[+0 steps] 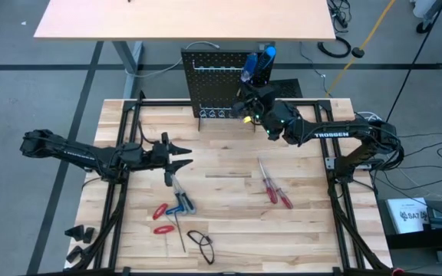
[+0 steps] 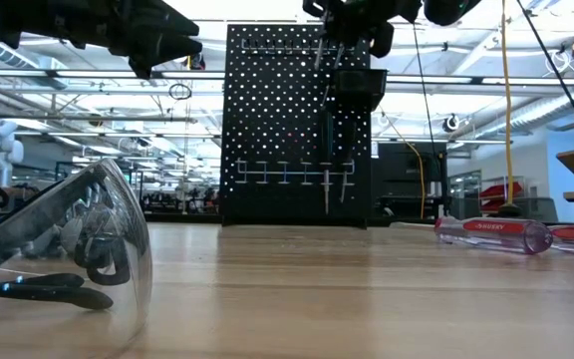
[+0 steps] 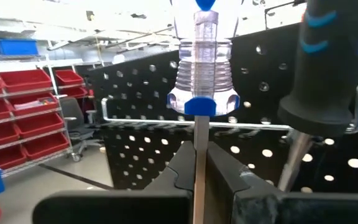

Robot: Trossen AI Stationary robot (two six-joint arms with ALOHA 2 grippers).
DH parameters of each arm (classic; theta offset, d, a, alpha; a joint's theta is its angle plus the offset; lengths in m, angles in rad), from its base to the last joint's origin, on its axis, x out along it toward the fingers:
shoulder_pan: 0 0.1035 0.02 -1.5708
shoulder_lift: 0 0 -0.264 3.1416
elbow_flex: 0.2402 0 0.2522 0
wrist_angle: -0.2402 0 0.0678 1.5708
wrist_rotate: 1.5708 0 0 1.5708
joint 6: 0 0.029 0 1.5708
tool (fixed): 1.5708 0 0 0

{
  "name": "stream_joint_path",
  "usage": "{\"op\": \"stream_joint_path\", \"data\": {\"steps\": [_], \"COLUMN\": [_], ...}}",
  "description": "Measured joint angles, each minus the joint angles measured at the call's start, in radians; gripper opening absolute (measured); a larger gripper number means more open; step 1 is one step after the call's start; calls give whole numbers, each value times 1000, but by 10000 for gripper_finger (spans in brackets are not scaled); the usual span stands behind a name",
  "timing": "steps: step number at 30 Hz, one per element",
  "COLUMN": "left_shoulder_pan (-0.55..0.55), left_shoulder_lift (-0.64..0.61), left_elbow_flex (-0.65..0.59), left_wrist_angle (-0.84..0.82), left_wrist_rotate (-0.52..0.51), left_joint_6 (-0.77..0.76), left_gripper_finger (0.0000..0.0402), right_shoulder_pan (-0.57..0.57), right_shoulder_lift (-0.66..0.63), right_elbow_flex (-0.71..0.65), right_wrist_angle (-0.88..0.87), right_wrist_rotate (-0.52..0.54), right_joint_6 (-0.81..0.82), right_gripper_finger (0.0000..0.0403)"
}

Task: Hang tools onto peg board
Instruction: Hang the transparent screwdriver on the pegboard

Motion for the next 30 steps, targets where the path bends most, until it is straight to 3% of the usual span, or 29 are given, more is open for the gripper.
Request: {"op": "stream_joint_path", "data": {"steps": [30], "left_shoulder_pan": [0], "left_shoulder_lift": [0], "left_elbow_flex": [0], "left_wrist_angle": [0], "left_wrist_rotate": [0], "left_joint_6": [0], "left_gripper_finger": [171], "right_shoulder_pan": [-68], "right_shoulder_lift": [1], "right_elbow_flex": [0], "right_wrist_angle": [-32], "right_wrist_rotate": [-53], "right_joint_6": [77], "right_gripper_finger": [8]}}
